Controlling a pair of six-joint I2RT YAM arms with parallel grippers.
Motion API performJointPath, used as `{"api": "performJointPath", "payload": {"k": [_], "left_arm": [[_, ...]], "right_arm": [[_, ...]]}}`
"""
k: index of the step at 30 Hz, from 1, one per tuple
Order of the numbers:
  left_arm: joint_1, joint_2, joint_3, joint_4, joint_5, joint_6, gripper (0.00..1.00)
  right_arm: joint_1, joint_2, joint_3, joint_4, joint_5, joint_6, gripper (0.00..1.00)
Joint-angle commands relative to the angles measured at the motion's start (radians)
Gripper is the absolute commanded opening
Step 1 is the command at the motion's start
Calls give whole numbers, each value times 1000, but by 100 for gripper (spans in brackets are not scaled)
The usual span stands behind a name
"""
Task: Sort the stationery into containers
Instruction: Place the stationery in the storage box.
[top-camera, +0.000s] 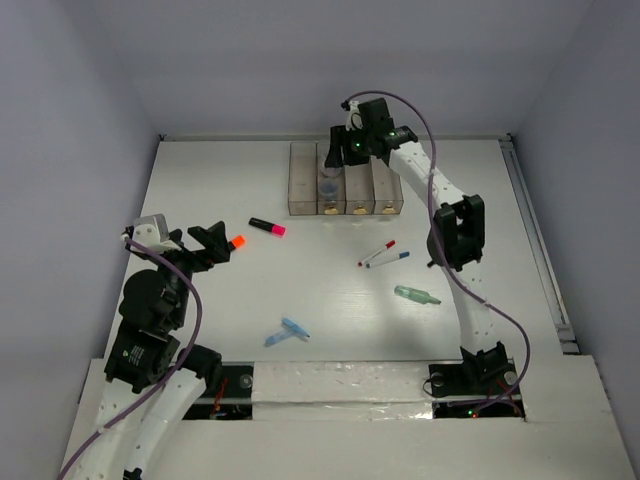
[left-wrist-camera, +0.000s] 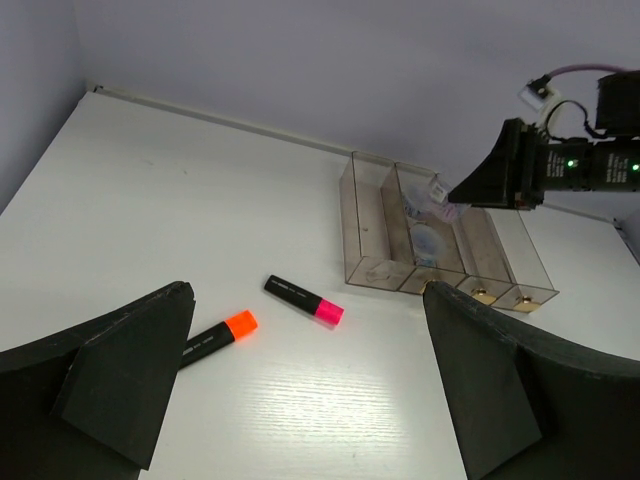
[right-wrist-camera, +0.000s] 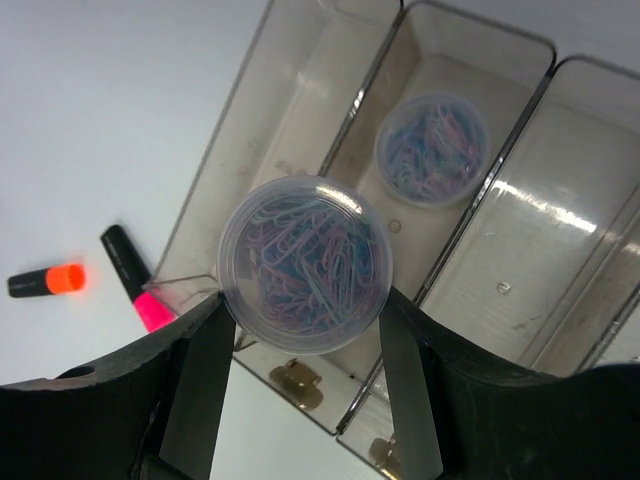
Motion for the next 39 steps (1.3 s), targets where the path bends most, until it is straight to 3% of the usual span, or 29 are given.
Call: {"api": "performJointPath", "payload": {"k": [1, 10, 19, 26, 34, 37, 39], "left_arm": [[4, -1, -6, 46, -6, 7, 99], [4, 6, -6, 46, -6, 5, 99], [4, 2, -6, 43, -9, 5, 99], [4, 2, -6, 42, -7, 4, 99], [4, 0, -6, 40, -12, 2, 99], [4, 2, -6, 38, -9, 2, 99], [4, 3, -6, 40, -6, 2, 99]], "right_arm": [[7, 35, 47, -41, -5, -11, 24], [7, 129, 124, -61, 24, 1, 23], [7, 213, 173, -20, 203, 20, 24], [7, 123, -43, 304, 381, 89, 29], [16, 57, -176, 468, 450, 110, 28], [49, 19, -292, 552, 458, 29, 34], [63, -18, -368, 603, 485, -14, 54]]}}
